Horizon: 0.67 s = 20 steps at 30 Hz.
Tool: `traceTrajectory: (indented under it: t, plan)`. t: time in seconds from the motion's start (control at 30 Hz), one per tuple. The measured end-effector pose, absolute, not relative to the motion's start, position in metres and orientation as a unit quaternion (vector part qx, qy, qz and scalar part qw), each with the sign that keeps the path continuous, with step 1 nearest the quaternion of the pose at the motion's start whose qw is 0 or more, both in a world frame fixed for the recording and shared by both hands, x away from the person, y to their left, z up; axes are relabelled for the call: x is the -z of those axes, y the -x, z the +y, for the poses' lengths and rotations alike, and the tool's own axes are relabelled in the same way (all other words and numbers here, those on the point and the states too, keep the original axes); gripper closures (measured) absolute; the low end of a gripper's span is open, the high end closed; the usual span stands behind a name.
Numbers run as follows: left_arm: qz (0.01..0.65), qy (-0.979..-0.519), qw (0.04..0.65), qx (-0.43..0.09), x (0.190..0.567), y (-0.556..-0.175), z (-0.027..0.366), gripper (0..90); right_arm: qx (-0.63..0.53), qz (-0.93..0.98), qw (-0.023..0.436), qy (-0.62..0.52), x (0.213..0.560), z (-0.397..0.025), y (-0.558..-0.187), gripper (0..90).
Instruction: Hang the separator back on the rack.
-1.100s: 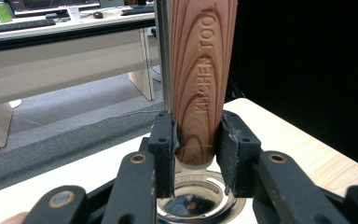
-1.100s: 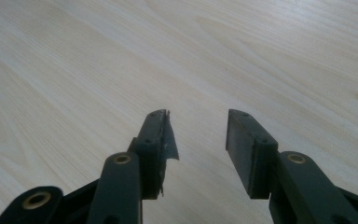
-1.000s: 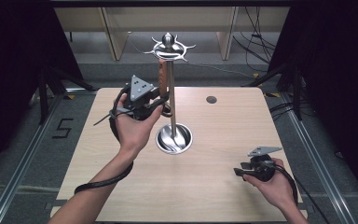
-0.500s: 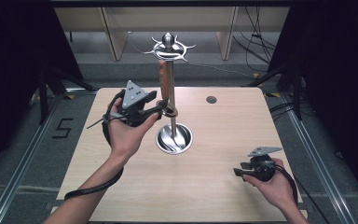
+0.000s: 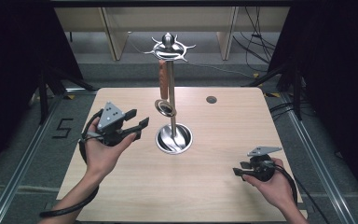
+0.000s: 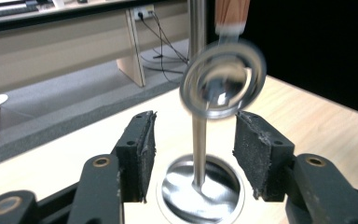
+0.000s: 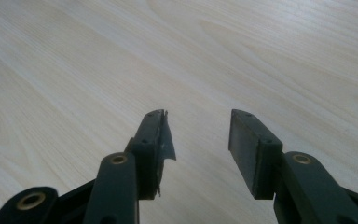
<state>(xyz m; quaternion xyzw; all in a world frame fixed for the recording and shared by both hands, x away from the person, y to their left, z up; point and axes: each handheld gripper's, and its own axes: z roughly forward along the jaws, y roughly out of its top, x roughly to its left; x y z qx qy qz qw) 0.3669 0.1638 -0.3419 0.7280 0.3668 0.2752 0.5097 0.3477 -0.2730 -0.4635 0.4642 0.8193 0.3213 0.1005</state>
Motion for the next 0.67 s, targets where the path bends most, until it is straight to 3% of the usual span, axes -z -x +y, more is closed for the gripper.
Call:
traceTrajectory:
  t: [0.3,0.43,0.57,0.6,0.67]
  plan:
    - [0.39,-0.741,0.482,-0.256,0.394,-0.351,0.193,45.2,-0.327,0.812,0.092,-0.475,0.463,-0.272,-0.347,56.2]
    - [0.403,-0.754,0.469,-0.222,0.428,-0.345,0.203,45.3,-0.331,0.811,0.097,-0.472,0.464,-0.272,-0.347,55.6]
    - [0.431,-0.746,0.473,-0.182,0.438,-0.347,0.208,44.0,-0.337,0.827,0.121,-0.433,0.465,-0.274,-0.351,54.9]
    - [0.427,-0.75,0.47,-0.185,0.437,-0.348,0.207,42.0,-0.335,0.816,0.099,-0.46,0.463,-0.271,-0.348,54.8]
    - [0.424,-0.751,0.47,-0.189,0.438,-0.348,0.203,39.1,-0.327,0.823,0.098,-0.453,0.461,-0.273,-0.35,54.7]
